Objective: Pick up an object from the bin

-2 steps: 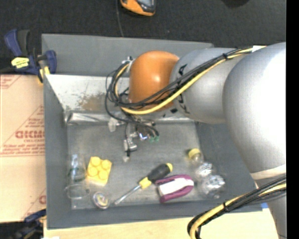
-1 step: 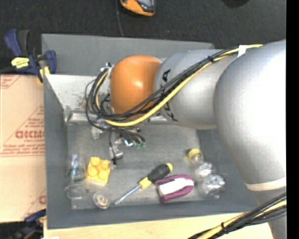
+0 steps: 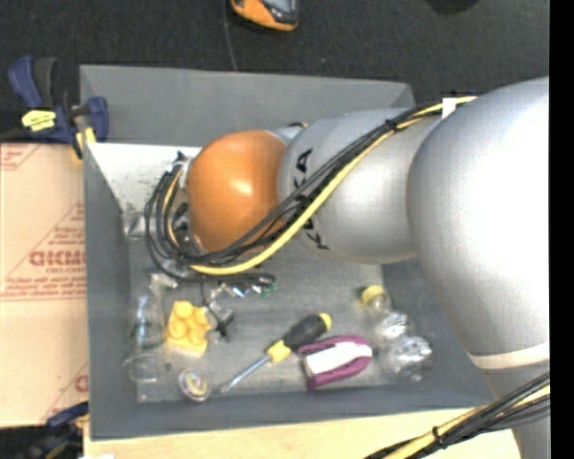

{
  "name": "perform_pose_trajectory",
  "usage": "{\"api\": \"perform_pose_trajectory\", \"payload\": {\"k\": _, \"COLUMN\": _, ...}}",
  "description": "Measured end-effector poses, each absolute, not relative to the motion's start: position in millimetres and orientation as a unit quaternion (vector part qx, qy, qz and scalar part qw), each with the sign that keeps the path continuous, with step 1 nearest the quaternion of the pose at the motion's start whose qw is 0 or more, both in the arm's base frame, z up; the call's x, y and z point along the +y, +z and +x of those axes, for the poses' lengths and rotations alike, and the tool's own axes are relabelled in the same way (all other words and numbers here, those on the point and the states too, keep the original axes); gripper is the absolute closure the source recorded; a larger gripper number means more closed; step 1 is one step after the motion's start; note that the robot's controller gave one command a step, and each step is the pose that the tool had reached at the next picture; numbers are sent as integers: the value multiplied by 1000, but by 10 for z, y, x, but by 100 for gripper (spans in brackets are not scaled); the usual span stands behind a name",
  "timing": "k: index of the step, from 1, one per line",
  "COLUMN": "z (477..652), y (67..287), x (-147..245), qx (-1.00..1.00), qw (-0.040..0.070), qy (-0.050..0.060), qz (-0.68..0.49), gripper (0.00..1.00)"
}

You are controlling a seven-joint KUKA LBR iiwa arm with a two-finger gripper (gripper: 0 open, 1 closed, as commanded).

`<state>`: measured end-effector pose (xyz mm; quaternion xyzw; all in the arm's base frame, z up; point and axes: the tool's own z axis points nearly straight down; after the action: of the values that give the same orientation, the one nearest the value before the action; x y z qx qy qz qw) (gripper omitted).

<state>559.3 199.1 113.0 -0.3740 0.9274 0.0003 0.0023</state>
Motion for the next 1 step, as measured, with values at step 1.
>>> {"api": "perform_pose_trajectory", "payload": {"k": 1, "z": 5589, "y": 895, "x": 1932, "qx": 929, "qw": 6, "qy": 0, "qz": -369, "gripper": 0}}
